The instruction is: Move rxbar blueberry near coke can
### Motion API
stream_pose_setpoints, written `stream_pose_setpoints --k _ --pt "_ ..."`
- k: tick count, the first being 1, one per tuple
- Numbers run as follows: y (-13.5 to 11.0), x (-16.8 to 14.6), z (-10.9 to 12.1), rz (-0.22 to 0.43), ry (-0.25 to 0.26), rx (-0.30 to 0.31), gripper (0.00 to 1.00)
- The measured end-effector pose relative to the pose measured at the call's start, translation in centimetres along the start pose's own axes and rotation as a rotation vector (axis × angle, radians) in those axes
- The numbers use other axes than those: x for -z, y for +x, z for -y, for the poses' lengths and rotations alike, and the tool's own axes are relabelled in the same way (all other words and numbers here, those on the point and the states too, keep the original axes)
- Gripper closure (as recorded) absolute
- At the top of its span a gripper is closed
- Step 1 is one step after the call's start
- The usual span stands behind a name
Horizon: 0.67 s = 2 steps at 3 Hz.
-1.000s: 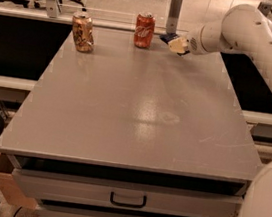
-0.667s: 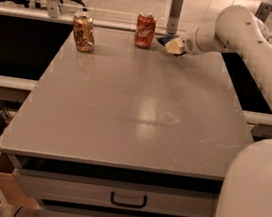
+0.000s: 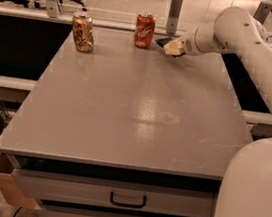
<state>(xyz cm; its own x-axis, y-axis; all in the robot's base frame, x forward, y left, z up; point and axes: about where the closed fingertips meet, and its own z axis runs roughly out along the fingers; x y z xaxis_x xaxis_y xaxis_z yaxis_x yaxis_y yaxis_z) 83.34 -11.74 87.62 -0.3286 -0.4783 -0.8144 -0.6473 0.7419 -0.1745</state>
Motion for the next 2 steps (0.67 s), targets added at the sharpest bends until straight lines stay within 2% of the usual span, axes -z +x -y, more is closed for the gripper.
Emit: stream_pose_setpoints --k 2 --pt "0.13 -0.63 -0.45 -0.004 -0.010 0.001 0.05"
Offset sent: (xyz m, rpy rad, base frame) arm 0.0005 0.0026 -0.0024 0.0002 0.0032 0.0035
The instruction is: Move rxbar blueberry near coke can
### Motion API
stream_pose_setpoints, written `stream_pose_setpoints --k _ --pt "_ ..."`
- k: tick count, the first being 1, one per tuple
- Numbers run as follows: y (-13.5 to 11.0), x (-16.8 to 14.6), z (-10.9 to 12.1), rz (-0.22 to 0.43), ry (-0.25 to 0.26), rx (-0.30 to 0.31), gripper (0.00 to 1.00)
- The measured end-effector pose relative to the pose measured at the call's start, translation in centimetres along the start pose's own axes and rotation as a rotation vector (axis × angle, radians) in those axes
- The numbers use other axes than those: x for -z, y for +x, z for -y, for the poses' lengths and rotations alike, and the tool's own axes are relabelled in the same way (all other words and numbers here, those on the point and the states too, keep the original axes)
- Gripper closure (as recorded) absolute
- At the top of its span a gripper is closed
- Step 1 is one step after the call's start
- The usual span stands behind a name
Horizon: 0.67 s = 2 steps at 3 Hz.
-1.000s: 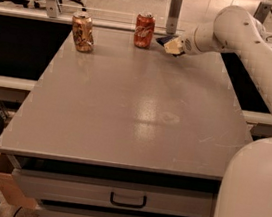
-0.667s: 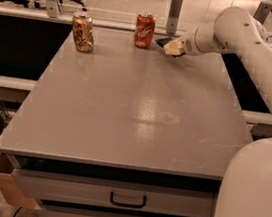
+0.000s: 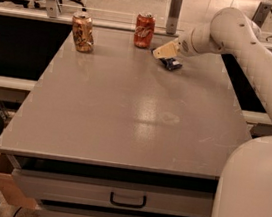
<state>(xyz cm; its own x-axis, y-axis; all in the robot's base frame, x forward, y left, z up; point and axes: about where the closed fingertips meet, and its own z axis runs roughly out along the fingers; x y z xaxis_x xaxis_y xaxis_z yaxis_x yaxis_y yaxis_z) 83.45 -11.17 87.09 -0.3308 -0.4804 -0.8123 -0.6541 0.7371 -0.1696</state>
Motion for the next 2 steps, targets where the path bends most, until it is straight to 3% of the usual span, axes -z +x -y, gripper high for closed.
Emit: stream_pose_setpoints --k 2 --pt "0.06 -0.21 -0.15 -0.001 -0.003 0.000 0.00"
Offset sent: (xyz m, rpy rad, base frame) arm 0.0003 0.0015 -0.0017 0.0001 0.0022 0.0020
